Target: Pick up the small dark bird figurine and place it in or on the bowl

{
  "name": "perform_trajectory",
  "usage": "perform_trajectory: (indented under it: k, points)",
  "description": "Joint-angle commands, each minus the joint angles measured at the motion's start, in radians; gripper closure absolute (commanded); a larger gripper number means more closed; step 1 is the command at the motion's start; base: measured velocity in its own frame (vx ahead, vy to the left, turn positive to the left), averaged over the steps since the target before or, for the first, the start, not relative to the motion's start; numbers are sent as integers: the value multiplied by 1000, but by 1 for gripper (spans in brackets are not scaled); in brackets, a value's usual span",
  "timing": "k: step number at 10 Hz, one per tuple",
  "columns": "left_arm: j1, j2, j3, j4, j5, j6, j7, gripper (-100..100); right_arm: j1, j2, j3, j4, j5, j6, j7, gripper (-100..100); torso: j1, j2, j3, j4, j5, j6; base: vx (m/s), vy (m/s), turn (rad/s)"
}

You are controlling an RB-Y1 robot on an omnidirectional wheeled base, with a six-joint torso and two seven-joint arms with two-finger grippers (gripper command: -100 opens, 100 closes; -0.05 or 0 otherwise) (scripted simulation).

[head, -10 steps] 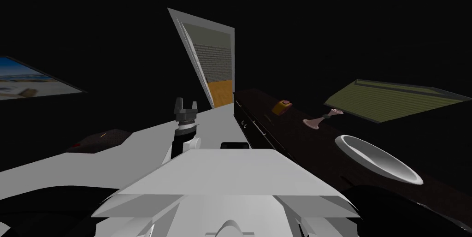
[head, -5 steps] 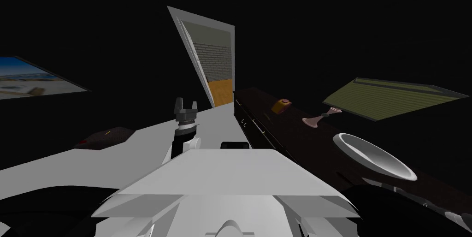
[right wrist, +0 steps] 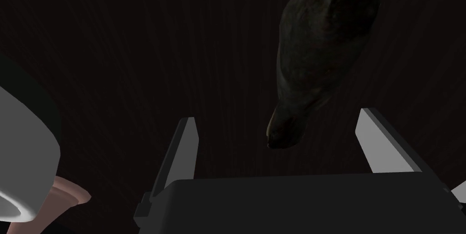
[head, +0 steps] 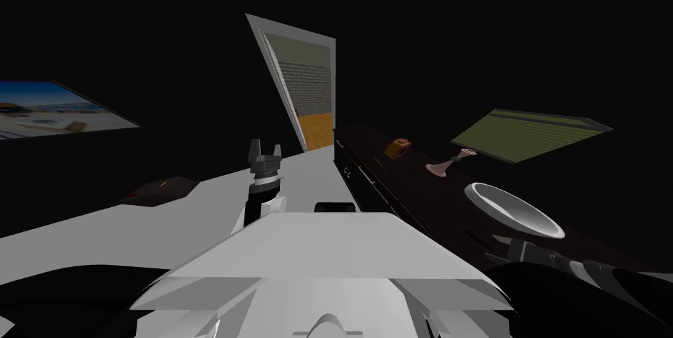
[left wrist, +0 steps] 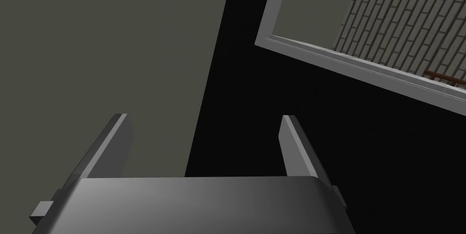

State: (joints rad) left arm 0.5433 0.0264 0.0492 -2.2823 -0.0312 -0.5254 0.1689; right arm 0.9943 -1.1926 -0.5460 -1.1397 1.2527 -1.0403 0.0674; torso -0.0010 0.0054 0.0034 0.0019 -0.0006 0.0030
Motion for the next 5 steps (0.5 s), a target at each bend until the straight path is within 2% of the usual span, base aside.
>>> perform_trajectory:
  k: [1, 2, 3, 4, 5]
  points:
    - [0, 0, 0, 0, 0, 0, 0, 0, -42, -39, 50, -10, 1, 30, -50, -100, 0, 0, 0, 0, 0, 0, -105, -11, 16]
    - [0, 0, 0, 0, 0, 0, 0, 0, -42, -39, 56, -10, 1, 30, -67, -100, 0, 0, 0, 0, 0, 0, -97, -3, 23]
    - [0, 0, 0, 0, 0, 0, 0, 0, -69, -70, 99, -29, 2, 58, -97, -100, 1, 0, 0, 0, 0, 0, -110, -16, 22]
    - [0, 0, 0, 0, 0, 0, 0, 0, -69, -70, 99, -29, 2, 58, -119, -100, 0, 1, 0, 0, 0, 0, -94, -19, 18]
    - [0, 0, 0, 0, 0, 0, 0, 0, -96, -101, 137, -49, 3, 86, -150, -100, 0, 0, 0, 0, 0, 0, -100, -21, 15]
